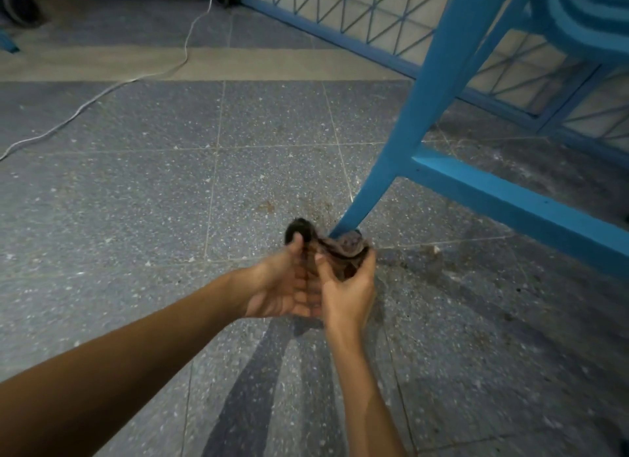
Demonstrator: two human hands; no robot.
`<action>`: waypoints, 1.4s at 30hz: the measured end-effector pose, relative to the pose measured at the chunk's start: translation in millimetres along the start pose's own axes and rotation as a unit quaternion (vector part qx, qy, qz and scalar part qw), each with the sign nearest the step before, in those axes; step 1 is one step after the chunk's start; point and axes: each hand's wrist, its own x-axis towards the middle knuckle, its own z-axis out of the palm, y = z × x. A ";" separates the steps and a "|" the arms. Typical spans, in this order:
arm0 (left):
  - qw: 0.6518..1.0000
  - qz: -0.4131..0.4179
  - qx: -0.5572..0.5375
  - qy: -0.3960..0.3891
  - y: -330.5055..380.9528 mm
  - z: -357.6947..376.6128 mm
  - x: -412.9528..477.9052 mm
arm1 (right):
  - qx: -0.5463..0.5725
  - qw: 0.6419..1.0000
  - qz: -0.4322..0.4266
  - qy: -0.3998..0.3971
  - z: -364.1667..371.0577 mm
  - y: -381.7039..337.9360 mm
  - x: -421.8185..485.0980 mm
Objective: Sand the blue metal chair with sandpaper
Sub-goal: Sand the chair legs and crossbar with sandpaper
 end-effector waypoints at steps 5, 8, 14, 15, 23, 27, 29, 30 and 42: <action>0.981 0.120 -0.148 0.044 17.2 -7.8 7.0 | -0.033 0.981 -0.107 -0.161 5.4 -0.6 -16.4; 0.957 0.197 -0.145 0.158 27.9 -8.7 17.8 | -0.074 0.970 -0.120 -0.197 1.6 2.4 -10.4; 0.935 0.263 0.060 0.229 40.1 4.2 45.7 | -0.002 0.998 0.032 -0.055 -28.4 -5.2 35.5; 0.936 0.251 0.133 0.210 36.4 11.2 50.9 | -0.007 0.998 0.019 -0.052 -30.0 -9.5 43.2; 0.922 0.190 0.315 0.125 51.0 36.6 42.3 | 0.005 0.997 -0.055 -0.047 -41.4 -44.1 69.9; 0.913 0.236 0.332 -0.006 93.9 60.3 -7.1 | 0.044 0.997 -0.066 -0.018 -52.1 -47.0 74.2; 0.903 0.273 0.332 -0.026 102.2 67.8 -16.8 | 0.060 0.996 -0.061 0.004 -57.2 -47.4 78.1; 0.891 0.297 0.343 -0.019 101.7 72.1 -18.0 | 0.069 0.996 -0.052 0.014 -58.7 -48.2 79.8; 0.828 0.168 0.522 0.119 61.7 39.9 42.9 | 0.044 0.999 -0.004 0.016 -70.2 -50.3 71.3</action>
